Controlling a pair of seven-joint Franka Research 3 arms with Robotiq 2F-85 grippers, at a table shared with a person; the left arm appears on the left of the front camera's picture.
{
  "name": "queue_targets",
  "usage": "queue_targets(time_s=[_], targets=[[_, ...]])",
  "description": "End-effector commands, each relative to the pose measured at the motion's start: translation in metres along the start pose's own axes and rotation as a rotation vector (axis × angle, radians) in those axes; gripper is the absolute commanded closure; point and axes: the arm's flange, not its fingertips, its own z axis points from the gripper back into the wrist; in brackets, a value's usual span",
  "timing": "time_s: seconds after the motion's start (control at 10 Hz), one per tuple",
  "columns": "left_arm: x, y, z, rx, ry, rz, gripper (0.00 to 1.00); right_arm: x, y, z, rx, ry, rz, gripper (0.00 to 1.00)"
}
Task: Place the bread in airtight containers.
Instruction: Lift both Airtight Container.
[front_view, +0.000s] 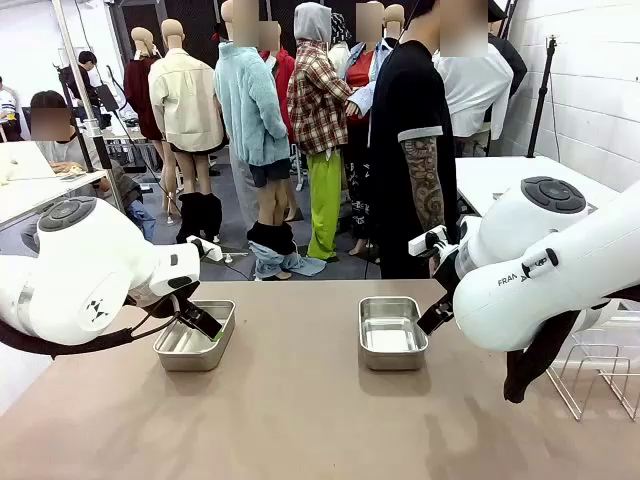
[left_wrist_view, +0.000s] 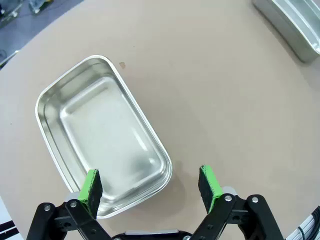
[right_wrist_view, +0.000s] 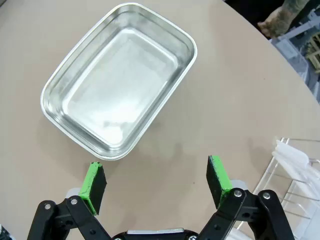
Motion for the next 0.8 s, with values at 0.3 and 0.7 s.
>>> queue_targets(time_s=[0.3, 0.7], targets=[[0.0000, 0.0000, 0.0000, 0.000, 0.000, 0.000, 0.00, 0.0000, 0.0000, 0.0000, 0.000, 0.000, 0.000, 0.00], [0.0000, 0.0000, 0.0000, 0.000, 0.000, 0.000, 0.00, 0.0000, 0.0000, 0.0000, 0.000, 0.000, 0.000, 0.00]])
